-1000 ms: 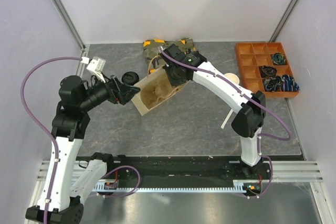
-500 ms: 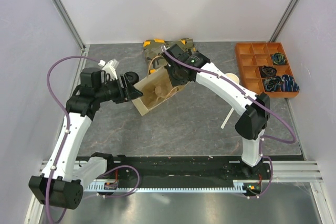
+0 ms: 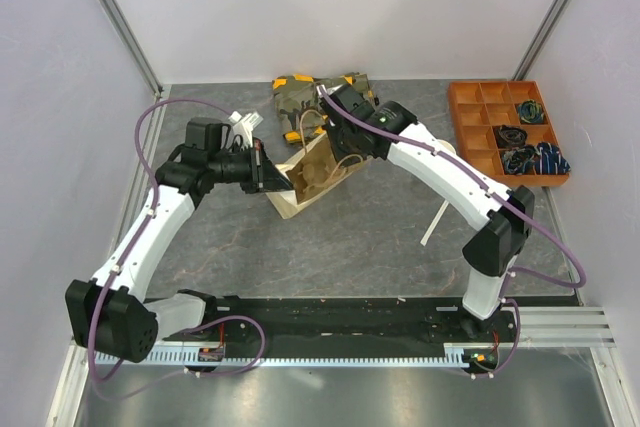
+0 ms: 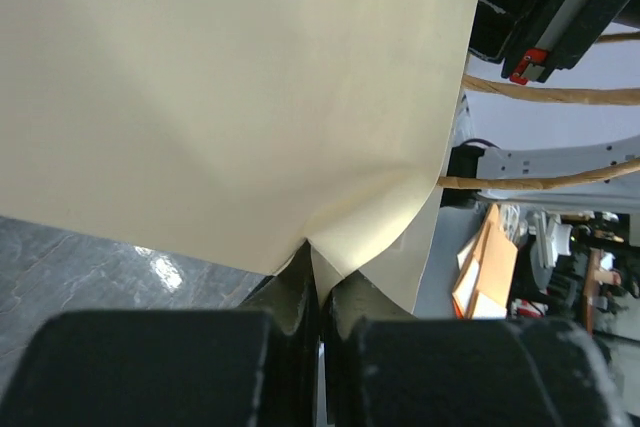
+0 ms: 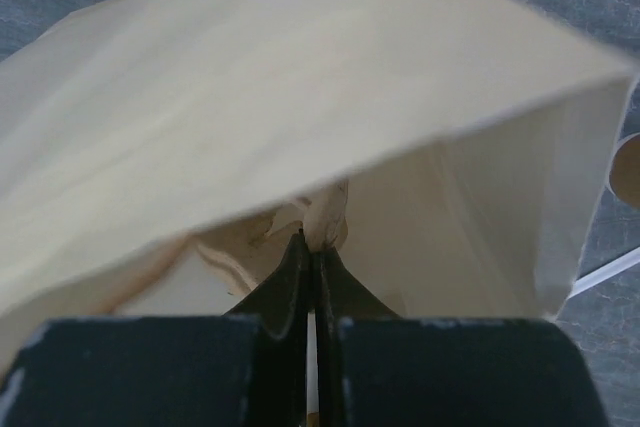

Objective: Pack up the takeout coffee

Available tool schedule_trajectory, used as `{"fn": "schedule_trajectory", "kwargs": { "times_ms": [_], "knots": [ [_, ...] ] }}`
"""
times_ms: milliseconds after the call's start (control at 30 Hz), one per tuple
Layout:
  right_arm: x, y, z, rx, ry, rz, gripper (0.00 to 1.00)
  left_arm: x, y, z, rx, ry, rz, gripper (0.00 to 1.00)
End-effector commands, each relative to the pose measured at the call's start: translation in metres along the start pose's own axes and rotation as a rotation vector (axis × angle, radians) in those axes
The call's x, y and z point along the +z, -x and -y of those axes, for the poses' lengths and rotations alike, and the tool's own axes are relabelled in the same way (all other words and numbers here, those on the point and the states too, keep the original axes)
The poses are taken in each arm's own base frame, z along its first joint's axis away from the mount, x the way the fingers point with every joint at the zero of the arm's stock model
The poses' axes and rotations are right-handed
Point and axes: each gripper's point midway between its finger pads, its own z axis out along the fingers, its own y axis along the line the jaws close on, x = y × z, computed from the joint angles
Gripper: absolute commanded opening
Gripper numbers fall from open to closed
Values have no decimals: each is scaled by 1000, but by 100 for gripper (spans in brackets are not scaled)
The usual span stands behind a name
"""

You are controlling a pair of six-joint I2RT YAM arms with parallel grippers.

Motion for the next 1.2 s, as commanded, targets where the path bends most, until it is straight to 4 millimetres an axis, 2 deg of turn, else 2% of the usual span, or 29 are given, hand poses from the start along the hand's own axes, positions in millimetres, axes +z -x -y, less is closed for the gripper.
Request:
{"fn": "schedule_trajectory", "kwargs": {
  "times_ms": [0,100,167,267,367,567,667,833,933,1067,1167],
  "knots": [
    [6,1,11,16,-3,7,0,-3,6,29,-3,-124,-26,2],
    [14,2,14,38,37,-16,0,-5,8,28,-9,-126,-20,2],
    [14,10,6,28,92,17,0,-6,8,26,-31,-138,-31,2],
    [-6,29,-3,20,178,121,0,-11,10,27,-49,-166,-45,2],
    [-19,35,-5,5,207,172,0,-13,7,30,-59,-188,-68,2],
    [-29,35,5,-12,174,189,0,-13,6,25,-62,-163,-67,2],
    [-27,35,9,-7,153,180,0,-12,8,19,-76,-129,-47,2],
    [-31,34,5,-57,186,197,0,-11,4,23,-109,-171,-88,2],
    [-33,34,10,-92,166,197,0,-12,4,25,-105,-181,-91,2],
    [-21,23,12,-106,152,162,0,-9,-1,22,-134,-192,-123,2],
    [-14,24,11,-94,140,159,0,-6,-1,19,-147,-194,-142,2]
  ]
}}
